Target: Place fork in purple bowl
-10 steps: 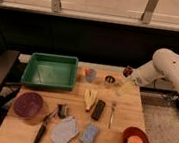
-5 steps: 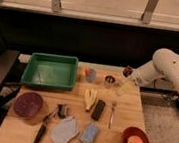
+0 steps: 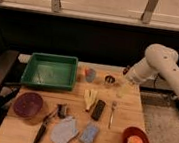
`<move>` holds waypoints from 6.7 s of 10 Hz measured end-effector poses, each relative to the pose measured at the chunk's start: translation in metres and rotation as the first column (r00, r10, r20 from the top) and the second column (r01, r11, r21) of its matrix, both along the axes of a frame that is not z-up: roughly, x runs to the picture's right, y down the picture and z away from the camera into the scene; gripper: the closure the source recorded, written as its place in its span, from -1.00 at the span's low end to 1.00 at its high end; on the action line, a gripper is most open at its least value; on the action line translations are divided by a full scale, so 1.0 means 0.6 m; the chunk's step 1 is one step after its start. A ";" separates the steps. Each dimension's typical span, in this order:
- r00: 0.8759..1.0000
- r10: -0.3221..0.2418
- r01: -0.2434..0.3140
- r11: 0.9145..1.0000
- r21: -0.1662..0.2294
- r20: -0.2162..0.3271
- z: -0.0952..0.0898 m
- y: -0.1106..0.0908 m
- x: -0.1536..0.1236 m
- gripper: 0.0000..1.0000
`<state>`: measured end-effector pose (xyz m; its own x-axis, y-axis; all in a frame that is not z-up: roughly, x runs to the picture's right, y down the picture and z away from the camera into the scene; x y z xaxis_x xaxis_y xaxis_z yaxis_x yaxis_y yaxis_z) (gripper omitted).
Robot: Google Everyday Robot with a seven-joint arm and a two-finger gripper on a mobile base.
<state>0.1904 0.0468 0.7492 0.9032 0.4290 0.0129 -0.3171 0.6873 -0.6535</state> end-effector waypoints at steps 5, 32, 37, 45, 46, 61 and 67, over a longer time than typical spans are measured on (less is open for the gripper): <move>0.994 -0.087 0.090 0.996 0.027 -0.072 0.052 0.065 -0.001 -0.60; 0.987 0.109 -0.127 0.979 -0.159 -0.116 0.202 0.226 0.014 0.87; 0.983 0.155 -0.165 0.980 -0.109 -0.096 0.186 0.197 0.015 1.00; 0.988 0.151 -0.150 0.988 0.035 -0.025 0.007 -0.041 0.001 1.00; 0.989 0.148 -0.147 0.987 0.067 -0.003 -0.019 -0.068 -0.009 1.00; 0.717 -0.060 -0.030 0.993 0.117 0.694 -0.231 -0.140 -0.577 1.00; 0.675 -0.071 -0.001 0.995 0.096 0.735 -0.253 -0.108 -0.630 1.00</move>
<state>-0.1875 -0.0183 0.5975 0.5995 0.3623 0.7136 0.2679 0.7494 -0.6055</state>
